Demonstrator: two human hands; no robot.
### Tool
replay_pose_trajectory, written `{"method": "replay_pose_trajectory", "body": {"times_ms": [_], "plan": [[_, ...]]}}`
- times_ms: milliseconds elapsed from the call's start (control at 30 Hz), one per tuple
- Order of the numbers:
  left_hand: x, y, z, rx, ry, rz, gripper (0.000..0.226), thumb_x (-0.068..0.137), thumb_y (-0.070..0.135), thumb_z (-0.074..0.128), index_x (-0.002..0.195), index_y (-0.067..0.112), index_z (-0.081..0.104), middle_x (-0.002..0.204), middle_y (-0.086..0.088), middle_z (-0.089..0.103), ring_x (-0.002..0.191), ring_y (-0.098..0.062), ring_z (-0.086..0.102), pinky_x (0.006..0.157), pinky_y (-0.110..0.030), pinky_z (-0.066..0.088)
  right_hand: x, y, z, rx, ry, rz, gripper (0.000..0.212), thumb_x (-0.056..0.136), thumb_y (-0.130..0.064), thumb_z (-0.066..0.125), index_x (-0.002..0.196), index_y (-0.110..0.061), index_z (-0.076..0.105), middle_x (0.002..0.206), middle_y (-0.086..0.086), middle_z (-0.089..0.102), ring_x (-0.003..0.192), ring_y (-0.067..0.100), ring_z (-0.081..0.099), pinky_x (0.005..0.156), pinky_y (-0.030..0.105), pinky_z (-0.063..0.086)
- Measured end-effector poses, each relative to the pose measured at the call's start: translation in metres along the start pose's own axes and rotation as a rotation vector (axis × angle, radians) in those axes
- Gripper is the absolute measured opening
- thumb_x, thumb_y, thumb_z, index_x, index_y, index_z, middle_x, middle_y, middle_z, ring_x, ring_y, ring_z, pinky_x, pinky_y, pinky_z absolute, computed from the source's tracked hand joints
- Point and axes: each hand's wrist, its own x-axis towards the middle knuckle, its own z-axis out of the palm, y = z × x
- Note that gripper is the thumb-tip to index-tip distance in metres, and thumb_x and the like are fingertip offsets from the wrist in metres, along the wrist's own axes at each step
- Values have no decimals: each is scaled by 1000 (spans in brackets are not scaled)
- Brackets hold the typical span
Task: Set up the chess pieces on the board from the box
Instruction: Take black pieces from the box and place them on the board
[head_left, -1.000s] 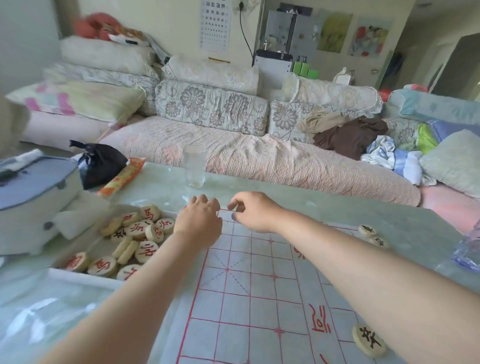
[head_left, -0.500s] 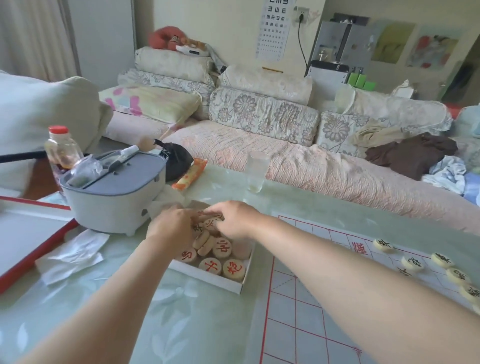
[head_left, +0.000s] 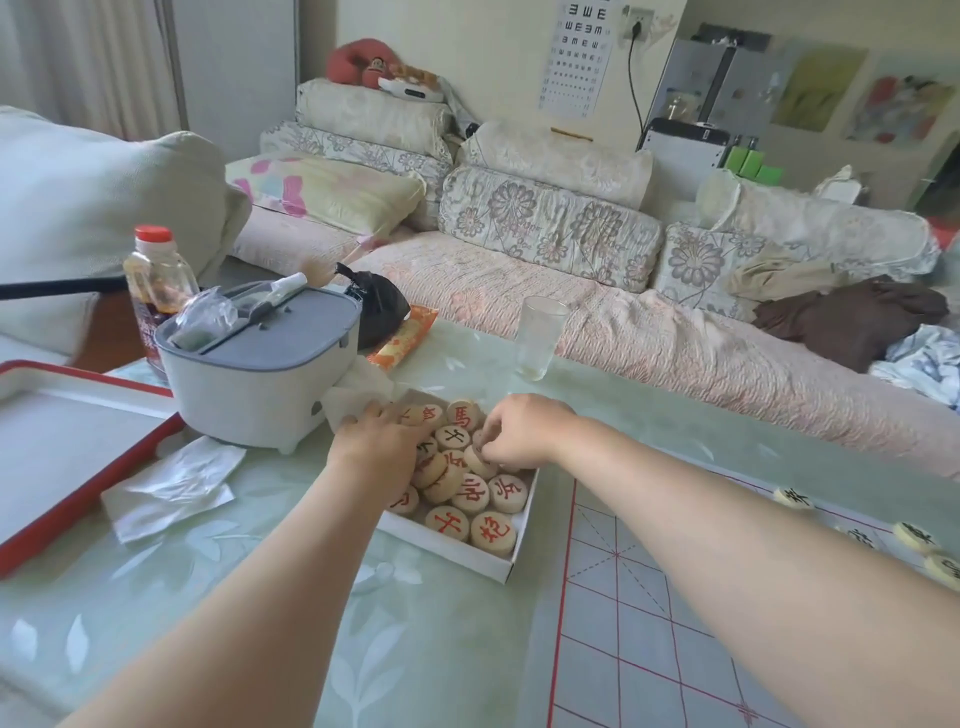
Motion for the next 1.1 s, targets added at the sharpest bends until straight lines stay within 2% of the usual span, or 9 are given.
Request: {"method": "replay_pose_trajectory", "body": {"times_ms": [67, 167, 267, 400, 600, 767, 933, 1000, 1100], "plan": [[1, 0, 1, 28, -15, -6, 65, 92, 18, 51, 146, 45, 27, 147, -5, 30, 133, -28, 27, 101, -40, 33, 5, 0, 3, 13, 40, 25, 28, 83, -36, 57, 106, -38, 72, 119, -10, 67, 111, 17, 60, 81, 26, 45], [5, -3, 2, 1, -5, -16, 58, 92, 22, 51, 144, 42, 32, 136, -6, 41, 126, -27, 33, 97, -40, 36, 15, -8, 8, 47, 112, 37, 29, 87, -37, 54, 113, -36, 69, 123, -5, 65, 112, 21, 60, 80, 28, 45], [7, -4, 1, -11, 5, -23, 53, 89, 20, 56, 139, 30, 40, 128, -7, 47, 119, -26, 40, 91, -38, 41, 24, -19, 16, -20, 102, 38, 32, 92, -44, 54, 119, -31, 66, 125, 1, 64, 115, 26, 59, 83, 32, 44], [9, -6, 0, -17, 32, -27, 44, 86, 16, 60, 128, 22, 48, 116, -5, 54, 108, -23, 47, 83, -34, 44, 36, -34, 22, -134, 78, 78, 47, 89, -54, 55, 126, -26, 62, 125, 4, 63, 115, 30, 60, 84, 35, 47], [8, -19, 6, -146, 125, -51, 35, 86, 25, 63, 119, 19, 53, 108, -2, 60, 98, -22, 55, 70, -30, 41, 42, -51, 22, -156, 75, 177, 38, 90, -36, 59, 122, -16, 59, 120, 7, 63, 109, 29, 61, 75, 32, 44], [10, -19, 12, -135, 178, -7, 49, 85, 40, 63, 129, 23, 47, 110, -3, 54, 102, -23, 52, 75, -32, 41, 42, -52, 24, -49, 113, 208, 33, 84, -32, 64, 111, -14, 62, 113, 8, 65, 102, 29, 64, 72, 30, 45], [9, -21, 5, -259, 151, -70, 55, 87, 52, 58, 126, 15, 47, 121, -7, 50, 111, -25, 49, 88, -37, 45, 32, -43, 18, 173, 233, 166, 36, 72, -49, 67, 91, -18, 65, 94, 0, 66, 83, 23, 64, 63, 28, 47], [6, -21, -1, -277, 168, -78, 54, 88, 48, 57, 128, 13, 46, 124, -9, 49, 113, -27, 48, 90, -38, 47, 23, -36, 12, 267, 287, 129, 38, 71, -55, 68, 90, -22, 64, 97, -4, 63, 86, 18, 63, 64, 28, 46], [2, -14, -9, -297, 170, -66, 59, 86, 50, 57, 130, 13, 45, 125, -9, 50, 113, -26, 48, 90, -39, 47, 1, -21, 4, 334, 318, 90, 42, 72, -59, 69, 100, -28, 61, 101, -9, 61, 90, 15, 62, 69, 28, 47]]}}
